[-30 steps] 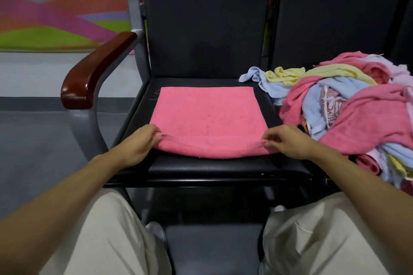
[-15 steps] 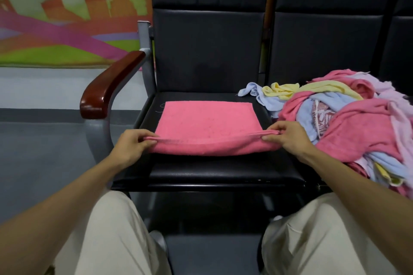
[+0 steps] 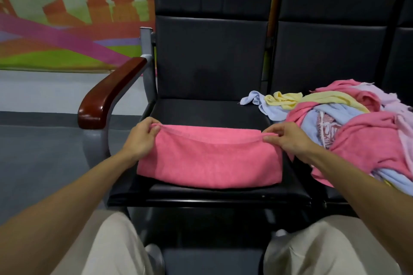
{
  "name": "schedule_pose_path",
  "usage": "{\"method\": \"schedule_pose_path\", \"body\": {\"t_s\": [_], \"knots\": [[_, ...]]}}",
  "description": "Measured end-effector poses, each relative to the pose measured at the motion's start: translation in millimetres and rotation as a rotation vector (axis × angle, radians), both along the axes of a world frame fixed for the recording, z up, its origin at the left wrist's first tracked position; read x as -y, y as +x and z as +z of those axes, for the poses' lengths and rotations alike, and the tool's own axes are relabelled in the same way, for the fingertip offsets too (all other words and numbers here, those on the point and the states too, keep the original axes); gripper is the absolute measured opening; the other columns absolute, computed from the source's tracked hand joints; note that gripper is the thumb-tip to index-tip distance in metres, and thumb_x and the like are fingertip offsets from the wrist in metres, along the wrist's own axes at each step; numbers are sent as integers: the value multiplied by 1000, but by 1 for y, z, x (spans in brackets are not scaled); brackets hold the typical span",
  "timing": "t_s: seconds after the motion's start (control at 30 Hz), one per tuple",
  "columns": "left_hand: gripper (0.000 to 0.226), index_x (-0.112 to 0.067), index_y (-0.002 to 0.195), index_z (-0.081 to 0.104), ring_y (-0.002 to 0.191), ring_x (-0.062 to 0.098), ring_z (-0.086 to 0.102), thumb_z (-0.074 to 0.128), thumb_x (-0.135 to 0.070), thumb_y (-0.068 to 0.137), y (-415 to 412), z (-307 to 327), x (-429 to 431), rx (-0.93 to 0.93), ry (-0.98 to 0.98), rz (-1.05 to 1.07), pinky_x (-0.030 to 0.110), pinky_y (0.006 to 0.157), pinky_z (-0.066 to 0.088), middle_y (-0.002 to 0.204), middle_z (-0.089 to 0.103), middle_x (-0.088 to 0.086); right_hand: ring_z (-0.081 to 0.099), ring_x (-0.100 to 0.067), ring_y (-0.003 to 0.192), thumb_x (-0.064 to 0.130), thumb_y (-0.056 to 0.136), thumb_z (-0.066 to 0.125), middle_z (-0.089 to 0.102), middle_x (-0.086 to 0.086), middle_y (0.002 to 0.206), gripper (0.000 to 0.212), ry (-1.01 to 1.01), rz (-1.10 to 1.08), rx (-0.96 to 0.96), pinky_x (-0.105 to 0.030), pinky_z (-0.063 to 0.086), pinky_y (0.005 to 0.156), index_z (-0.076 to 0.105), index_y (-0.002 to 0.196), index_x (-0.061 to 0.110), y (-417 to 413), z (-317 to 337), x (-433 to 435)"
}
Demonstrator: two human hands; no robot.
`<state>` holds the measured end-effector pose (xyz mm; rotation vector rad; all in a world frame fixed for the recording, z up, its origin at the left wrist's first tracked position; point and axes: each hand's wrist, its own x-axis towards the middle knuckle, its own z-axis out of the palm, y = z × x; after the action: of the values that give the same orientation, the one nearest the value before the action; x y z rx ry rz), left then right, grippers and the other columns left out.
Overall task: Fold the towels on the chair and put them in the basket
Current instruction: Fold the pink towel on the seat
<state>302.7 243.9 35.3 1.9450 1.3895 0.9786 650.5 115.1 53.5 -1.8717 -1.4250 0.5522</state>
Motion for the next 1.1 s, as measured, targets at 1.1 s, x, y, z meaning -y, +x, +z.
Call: {"method": "schedule_pose_path", "body": {"t_s": [1.1], "knots": [[23, -3, 96, 60, 86, 27, 63, 65, -23, 87, 21, -14, -61, -252, -659, 86, 35, 77, 52, 96, 65, 12, 52, -24, 112, 12, 85, 65, 56, -6, 116, 28, 14, -7, 448, -37, 41, 99, 64, 113, 16, 0, -63, -83]]}}
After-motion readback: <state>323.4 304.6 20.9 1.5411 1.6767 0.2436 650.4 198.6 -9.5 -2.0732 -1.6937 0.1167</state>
